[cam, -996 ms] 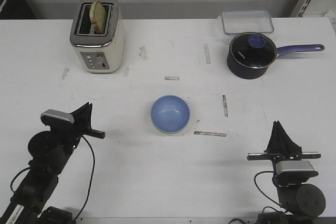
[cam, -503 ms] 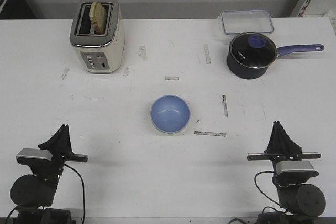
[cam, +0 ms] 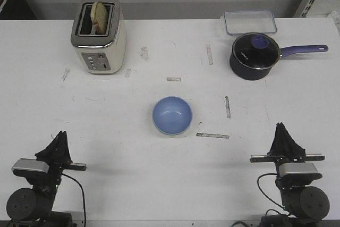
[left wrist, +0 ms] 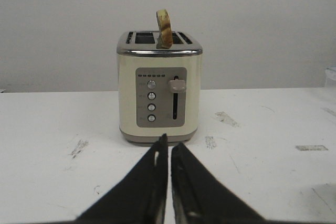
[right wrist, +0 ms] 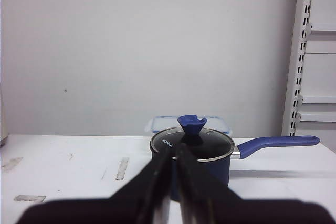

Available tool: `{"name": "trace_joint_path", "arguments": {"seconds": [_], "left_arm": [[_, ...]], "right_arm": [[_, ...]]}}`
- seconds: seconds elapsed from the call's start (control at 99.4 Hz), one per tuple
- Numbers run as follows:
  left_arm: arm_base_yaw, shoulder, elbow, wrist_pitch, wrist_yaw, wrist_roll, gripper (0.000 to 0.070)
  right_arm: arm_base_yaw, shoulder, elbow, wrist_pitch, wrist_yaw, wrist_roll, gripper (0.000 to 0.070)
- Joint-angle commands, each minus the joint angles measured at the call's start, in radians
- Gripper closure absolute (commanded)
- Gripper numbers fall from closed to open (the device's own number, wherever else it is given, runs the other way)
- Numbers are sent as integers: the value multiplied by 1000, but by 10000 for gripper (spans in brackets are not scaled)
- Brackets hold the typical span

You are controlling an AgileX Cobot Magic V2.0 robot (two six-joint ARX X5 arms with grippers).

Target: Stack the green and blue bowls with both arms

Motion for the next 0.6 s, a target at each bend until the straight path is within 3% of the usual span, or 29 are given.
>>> {"name": "trace_joint_path", "arguments": {"seconds": [0.0, 0.181, 0.342, 0.594], "left_arm": [[-2, -2, 3, 6, -6, 9, 698], [0, -6, -42, 75, -78, 10, 699], [2, -10, -139, 194, -76, 9, 699], [23, -15, -209, 198, -22, 9, 699]], "right_arm": [[-1, -2, 0, 10, -2, -12, 697], [-1, -2, 0, 10, -2, -12, 697], [-1, -2, 0, 10, -2, -12, 697], [-1, -2, 0, 10, -2, -12, 697]]}}
